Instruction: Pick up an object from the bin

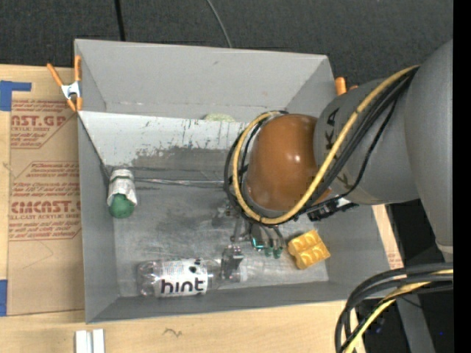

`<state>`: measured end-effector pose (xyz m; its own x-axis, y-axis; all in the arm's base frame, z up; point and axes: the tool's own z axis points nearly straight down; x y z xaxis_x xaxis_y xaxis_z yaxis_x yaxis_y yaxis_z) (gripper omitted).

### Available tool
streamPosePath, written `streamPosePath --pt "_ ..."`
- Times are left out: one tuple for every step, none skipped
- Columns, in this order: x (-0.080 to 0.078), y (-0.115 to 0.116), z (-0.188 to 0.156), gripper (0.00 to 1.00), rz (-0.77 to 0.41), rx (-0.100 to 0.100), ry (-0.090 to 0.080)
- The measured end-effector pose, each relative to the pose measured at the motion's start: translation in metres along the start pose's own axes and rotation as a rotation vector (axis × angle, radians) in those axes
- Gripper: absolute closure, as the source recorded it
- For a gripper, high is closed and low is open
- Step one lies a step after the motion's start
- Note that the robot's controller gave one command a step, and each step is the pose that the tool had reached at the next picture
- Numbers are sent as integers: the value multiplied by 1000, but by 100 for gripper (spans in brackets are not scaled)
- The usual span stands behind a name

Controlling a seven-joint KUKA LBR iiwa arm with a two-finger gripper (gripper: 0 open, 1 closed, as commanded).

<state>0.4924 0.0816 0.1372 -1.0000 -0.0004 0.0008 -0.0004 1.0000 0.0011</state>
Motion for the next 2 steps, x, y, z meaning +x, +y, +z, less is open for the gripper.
streamPosePath --pt "1 12 18 0 -64 2 -6" --pt "9 33 59 0 -214 1 -2"
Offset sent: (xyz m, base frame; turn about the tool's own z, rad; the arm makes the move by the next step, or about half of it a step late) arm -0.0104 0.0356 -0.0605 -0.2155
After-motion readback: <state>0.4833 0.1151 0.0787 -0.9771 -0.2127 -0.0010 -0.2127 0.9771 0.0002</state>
